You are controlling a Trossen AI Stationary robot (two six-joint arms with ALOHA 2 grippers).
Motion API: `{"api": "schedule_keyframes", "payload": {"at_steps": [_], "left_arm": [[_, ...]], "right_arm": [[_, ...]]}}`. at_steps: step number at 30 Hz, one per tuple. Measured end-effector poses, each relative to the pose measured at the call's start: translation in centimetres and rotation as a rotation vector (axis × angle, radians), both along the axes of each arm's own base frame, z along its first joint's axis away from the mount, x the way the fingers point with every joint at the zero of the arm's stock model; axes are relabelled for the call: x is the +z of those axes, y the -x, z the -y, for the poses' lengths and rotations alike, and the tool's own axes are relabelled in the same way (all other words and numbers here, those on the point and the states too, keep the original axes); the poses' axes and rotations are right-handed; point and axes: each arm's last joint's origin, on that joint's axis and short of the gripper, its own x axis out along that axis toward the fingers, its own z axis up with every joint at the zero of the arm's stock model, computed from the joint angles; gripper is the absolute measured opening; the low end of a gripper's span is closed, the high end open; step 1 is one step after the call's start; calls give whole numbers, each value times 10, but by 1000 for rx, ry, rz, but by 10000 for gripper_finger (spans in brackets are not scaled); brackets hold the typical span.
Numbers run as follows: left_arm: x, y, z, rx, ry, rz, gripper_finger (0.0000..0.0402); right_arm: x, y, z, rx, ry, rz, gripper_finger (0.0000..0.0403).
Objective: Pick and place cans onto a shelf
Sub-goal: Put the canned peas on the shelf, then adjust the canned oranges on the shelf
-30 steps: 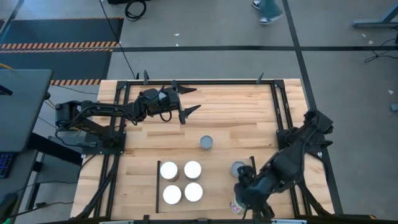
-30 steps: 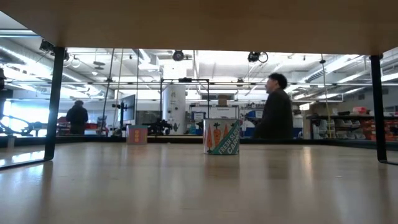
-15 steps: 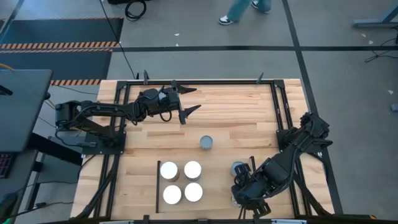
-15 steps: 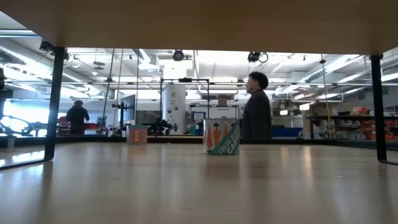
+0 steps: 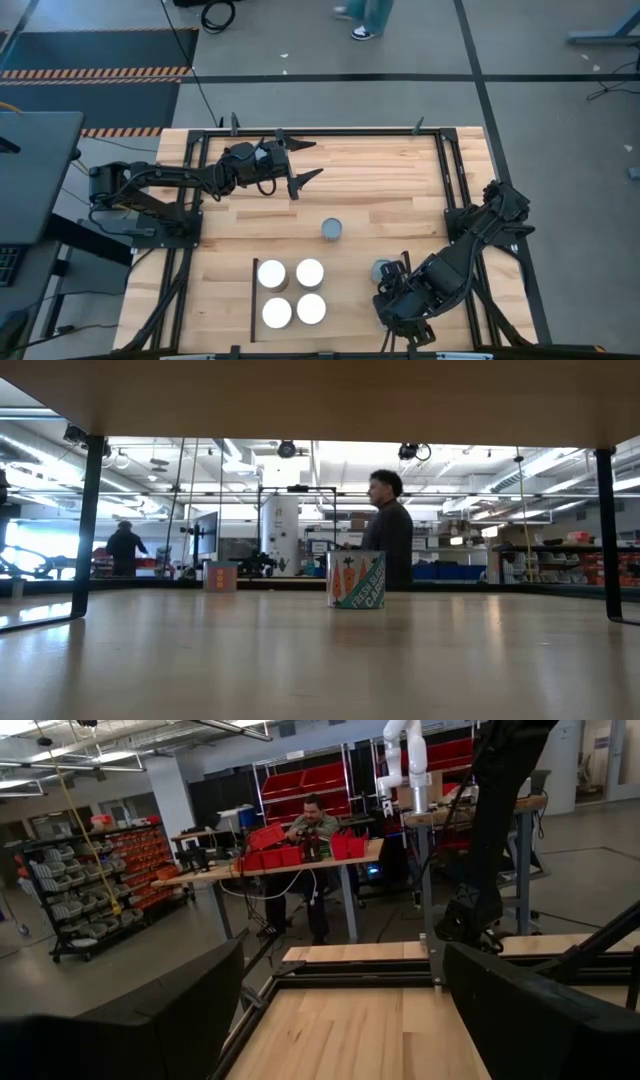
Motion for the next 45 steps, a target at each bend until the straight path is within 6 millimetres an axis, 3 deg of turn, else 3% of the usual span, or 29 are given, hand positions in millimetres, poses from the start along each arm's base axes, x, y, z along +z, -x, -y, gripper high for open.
{"api": "schedule_keyframes", "payload": {"at_steps": [11, 19, 24, 30, 34, 40, 45], "left_arm": [[0, 0, 0, 0, 0, 0, 350], [0, 0, 0, 0, 0, 0, 350], [0, 0, 0, 0, 0, 0, 350], [0, 0, 0, 0, 0, 0, 350], [0, 0, 0, 0, 0, 0, 350], [0, 0, 0, 0, 0, 0, 350], [0, 0, 0, 0, 0, 0, 350]], "right_arm": [[22, 11, 13, -25, 11, 88, 346], [53, 35, 46, -102, 216, 315, 346], [53, 60, 64, -188, 179, 234, 346], [28, 70, 53, -161, 145, 202, 346], [13, 64, 47, -163, 157, 274, 346], [20, 49, 50, -181, 242, 474, 346], [9, 37, 58, -148, 332, 462, 346]]}}
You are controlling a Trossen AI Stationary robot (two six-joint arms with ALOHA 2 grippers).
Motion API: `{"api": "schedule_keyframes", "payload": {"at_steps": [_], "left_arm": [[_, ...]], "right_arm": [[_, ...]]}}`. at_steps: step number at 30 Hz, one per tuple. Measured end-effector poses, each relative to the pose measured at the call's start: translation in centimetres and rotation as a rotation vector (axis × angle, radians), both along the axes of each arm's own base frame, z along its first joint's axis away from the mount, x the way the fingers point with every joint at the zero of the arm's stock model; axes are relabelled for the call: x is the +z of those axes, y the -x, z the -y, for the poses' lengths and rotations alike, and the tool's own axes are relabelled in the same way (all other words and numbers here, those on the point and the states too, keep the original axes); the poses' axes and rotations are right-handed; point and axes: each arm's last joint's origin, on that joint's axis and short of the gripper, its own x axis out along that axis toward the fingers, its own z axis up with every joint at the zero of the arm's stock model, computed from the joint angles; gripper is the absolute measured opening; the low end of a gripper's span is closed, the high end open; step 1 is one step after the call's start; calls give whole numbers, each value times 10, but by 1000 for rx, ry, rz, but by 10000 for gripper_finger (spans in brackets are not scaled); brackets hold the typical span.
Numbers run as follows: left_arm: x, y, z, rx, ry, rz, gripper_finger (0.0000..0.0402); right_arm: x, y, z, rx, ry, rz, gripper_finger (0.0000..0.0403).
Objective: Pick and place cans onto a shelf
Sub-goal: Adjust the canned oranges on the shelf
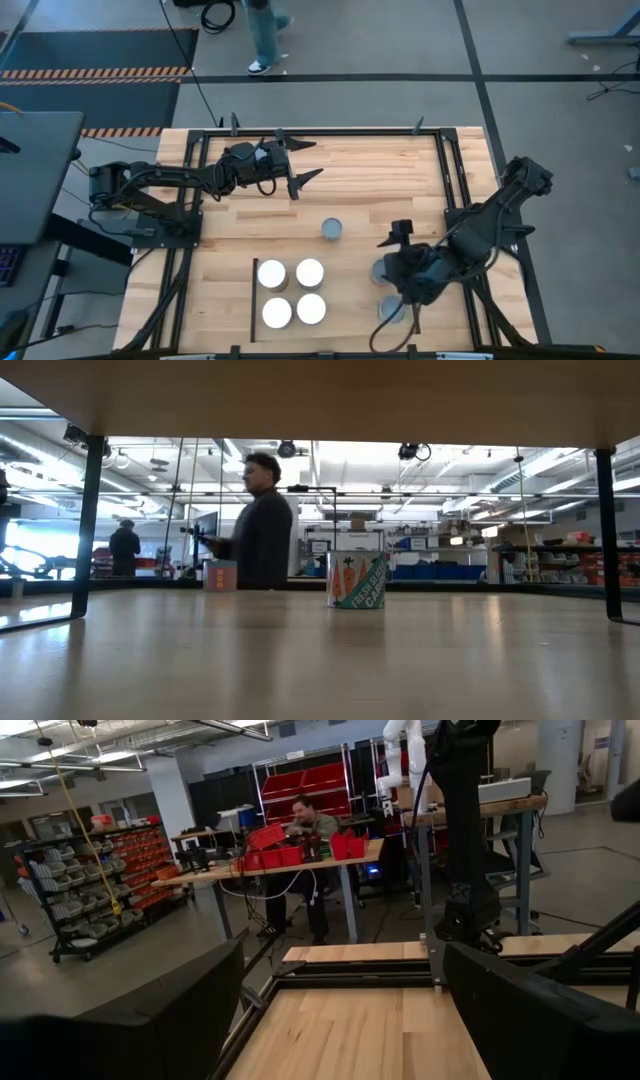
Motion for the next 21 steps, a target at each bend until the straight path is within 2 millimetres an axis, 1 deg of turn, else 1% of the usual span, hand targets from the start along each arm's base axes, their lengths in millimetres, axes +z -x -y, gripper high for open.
{"api": "schedule_keyframes", "payload": {"at_steps": [6, 9, 14, 18, 21], "left_arm": [[0, 0, 0, 0, 0, 0, 350], [0, 0, 0, 0, 0, 0, 350], [0, 0, 0, 0, 0, 0, 350], [0, 0, 0, 0, 0, 0, 350], [0, 0, 0, 0, 0, 0, 350]], "right_arm": [[-20, -16, 3, 20, 41, -116, 346], [-20, -15, 9, 3, 42, -157, 346], [-17, -13, 15, -3, -26, -198, 346], [-17, -13, 16, -5, -72, -226, 346], [-16, -15, 15, 10, -72, -213, 346]]}}
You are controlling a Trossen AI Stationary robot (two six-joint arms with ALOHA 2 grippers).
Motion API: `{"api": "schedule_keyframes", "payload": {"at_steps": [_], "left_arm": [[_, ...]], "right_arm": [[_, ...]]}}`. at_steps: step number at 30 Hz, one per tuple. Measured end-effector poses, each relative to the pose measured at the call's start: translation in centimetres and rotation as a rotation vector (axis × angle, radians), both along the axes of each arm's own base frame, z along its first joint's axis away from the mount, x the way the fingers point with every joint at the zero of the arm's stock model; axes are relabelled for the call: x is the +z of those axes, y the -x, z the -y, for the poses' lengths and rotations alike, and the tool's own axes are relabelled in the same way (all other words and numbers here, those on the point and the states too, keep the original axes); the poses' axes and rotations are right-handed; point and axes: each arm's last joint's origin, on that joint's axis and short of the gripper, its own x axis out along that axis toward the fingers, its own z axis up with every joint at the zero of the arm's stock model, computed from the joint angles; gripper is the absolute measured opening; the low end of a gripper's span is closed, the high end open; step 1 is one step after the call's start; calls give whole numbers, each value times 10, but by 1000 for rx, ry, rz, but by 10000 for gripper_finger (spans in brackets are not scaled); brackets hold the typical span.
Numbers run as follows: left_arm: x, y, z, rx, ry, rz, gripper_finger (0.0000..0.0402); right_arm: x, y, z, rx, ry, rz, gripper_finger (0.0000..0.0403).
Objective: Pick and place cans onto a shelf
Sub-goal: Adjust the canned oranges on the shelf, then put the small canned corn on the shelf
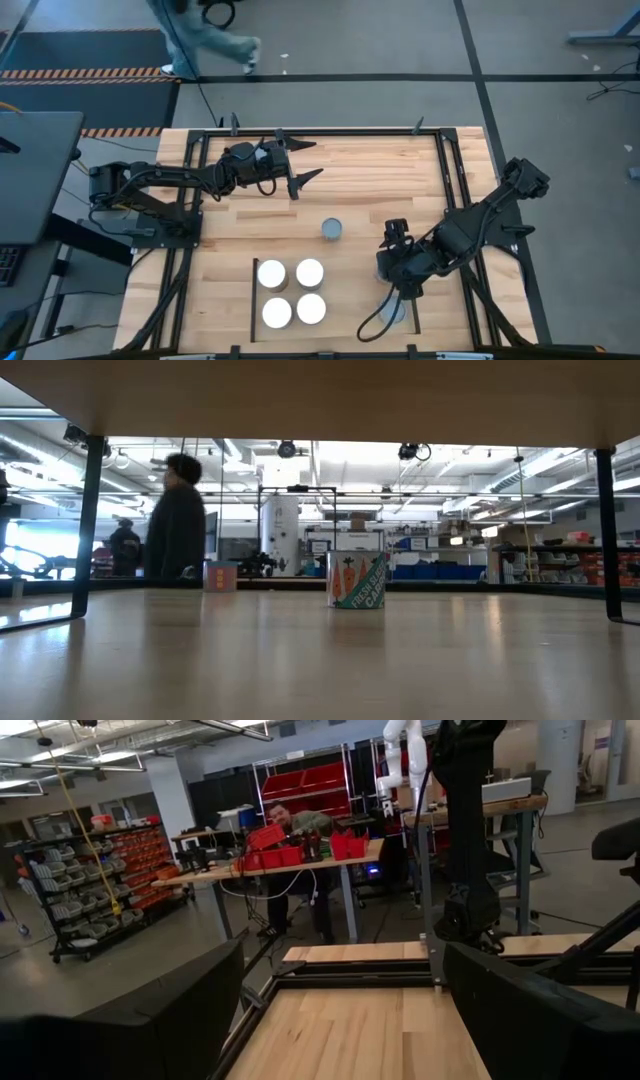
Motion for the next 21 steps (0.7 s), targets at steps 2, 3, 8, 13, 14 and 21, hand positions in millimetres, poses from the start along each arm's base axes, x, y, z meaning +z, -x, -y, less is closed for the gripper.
{"api": "schedule_keyframes", "payload": {"at_steps": [2, 3, 8, 13, 14, 21], "left_arm": [[0, 0, 0, 0, 0, 0, 350], [0, 0, 0, 0, 0, 0, 350], [1, 0, 0, -2, 15, 11, 350], [2, 0, 2, -41, 266, 92, 350], [3, 0, 3, -56, 331, 122, 350], [10, 9, 8, -246, 264, 40, 350]], "right_arm": [[2, 0, 0, 1, 4, 11, 346], [4, 0, 0, 6, -3, 10, 346], [25, 4, 0, 119, 9, 80, 346], [51, 13, 11, 157, 47, 237, 346], [57, 16, 13, 163, 48, 271, 346], [84, 21, 29, 144, 50, 465, 346]]}}
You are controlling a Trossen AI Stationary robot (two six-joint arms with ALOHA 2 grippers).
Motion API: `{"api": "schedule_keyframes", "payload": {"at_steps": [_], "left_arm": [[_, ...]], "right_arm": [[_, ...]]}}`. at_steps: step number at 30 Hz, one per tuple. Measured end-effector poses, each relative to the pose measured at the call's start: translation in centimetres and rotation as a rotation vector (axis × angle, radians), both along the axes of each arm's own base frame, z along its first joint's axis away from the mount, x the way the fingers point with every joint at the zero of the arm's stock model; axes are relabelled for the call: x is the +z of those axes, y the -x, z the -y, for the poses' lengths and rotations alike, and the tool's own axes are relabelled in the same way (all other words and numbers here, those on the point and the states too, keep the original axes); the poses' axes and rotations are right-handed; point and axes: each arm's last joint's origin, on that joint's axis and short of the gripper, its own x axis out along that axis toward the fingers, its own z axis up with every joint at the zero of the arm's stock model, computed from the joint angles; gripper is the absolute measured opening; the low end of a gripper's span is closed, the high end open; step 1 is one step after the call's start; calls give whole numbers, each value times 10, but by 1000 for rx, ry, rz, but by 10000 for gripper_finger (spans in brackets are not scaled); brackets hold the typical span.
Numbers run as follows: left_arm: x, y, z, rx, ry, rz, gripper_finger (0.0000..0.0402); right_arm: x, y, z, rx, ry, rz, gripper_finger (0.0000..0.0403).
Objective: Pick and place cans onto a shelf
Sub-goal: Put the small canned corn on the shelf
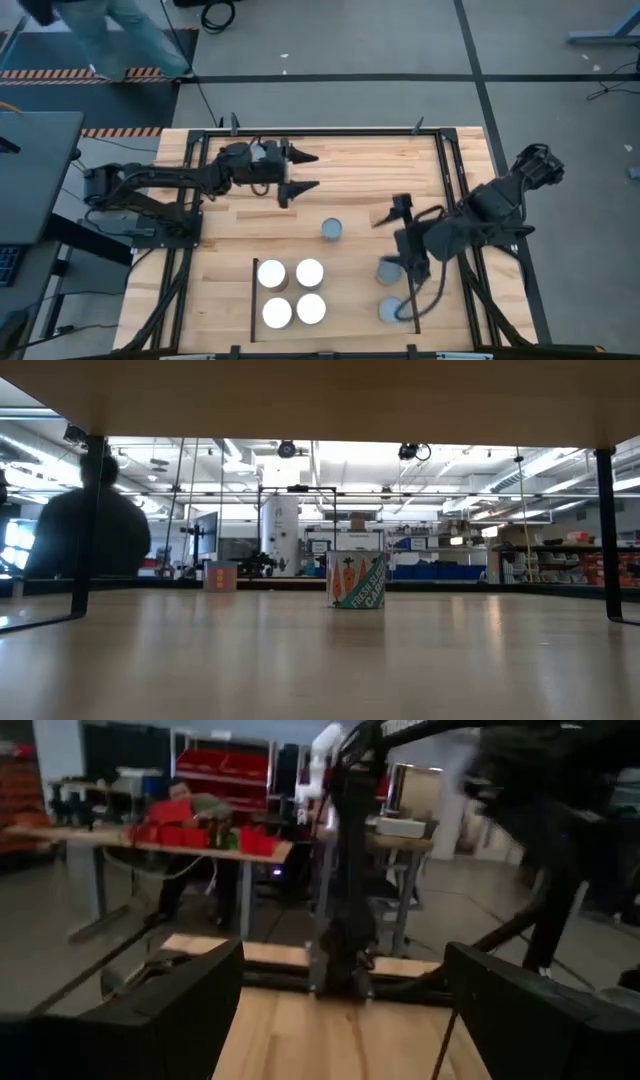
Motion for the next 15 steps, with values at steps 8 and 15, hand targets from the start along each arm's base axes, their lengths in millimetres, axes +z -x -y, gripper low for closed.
{"api": "schedule_keyframes", "payload": {"at_steps": [8, 15], "left_arm": [[24, 77, -17, 359, -33, -263, 350], [-19, 107, -16, 501, 70, -595, 350]], "right_arm": [[-7, -20, 32, -251, 113, 95, 346], [-2, -37, 59, -286, 157, 146, 346]]}}
